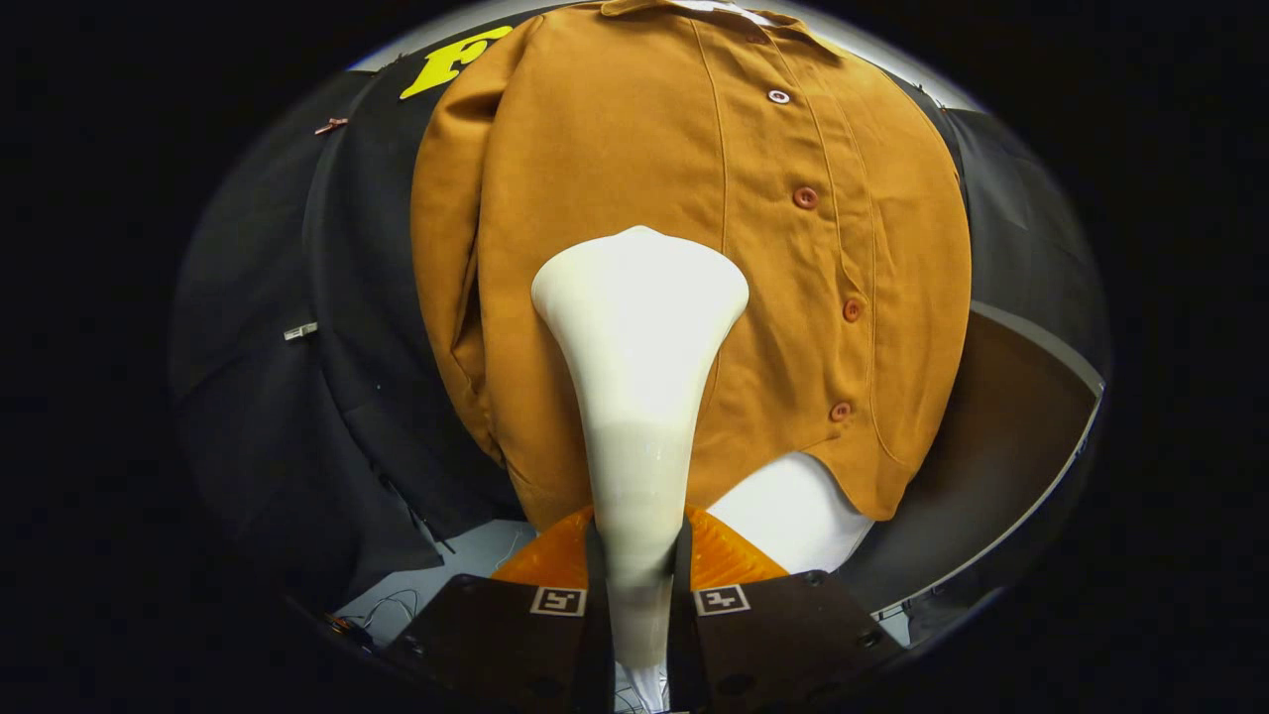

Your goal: Iron the clothes twice with a garment steamer, once on the left side and once on the right side.

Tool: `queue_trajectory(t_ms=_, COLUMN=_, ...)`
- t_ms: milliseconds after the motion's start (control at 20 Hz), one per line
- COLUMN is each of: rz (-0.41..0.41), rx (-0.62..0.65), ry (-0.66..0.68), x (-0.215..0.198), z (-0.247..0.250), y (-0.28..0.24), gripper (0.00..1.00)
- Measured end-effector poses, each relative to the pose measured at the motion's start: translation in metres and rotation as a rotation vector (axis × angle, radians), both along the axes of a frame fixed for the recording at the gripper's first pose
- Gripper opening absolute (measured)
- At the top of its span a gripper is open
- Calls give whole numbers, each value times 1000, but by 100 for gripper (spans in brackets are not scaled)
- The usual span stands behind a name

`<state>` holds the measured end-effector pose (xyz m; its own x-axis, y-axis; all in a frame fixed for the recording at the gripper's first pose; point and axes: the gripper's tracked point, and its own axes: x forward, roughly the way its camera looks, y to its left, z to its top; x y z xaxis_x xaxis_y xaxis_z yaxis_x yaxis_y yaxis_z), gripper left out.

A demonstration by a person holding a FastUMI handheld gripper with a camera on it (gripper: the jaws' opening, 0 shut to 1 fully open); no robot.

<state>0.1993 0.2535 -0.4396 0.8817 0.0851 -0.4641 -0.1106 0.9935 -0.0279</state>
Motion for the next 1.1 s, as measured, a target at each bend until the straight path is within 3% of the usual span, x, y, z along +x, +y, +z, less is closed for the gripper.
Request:
queue_trajectory(t_ms=250, rz=21, rx=-15, ry=21, x=-12, z=-18, y=-9, gripper=24)
queue_trajectory(t_ms=500, rz=68, rx=-22, ry=22, x=-46, z=-5, y=-19, gripper=24)
queue_trajectory(t_ms=850, rz=114, rx=-7, ry=-25, x=-88, z=60, y=-40, gripper=24)
queue_trajectory(t_ms=1100, rz=110, rx=15, ry=-82, x=-92, z=122, y=-56, gripper=24)
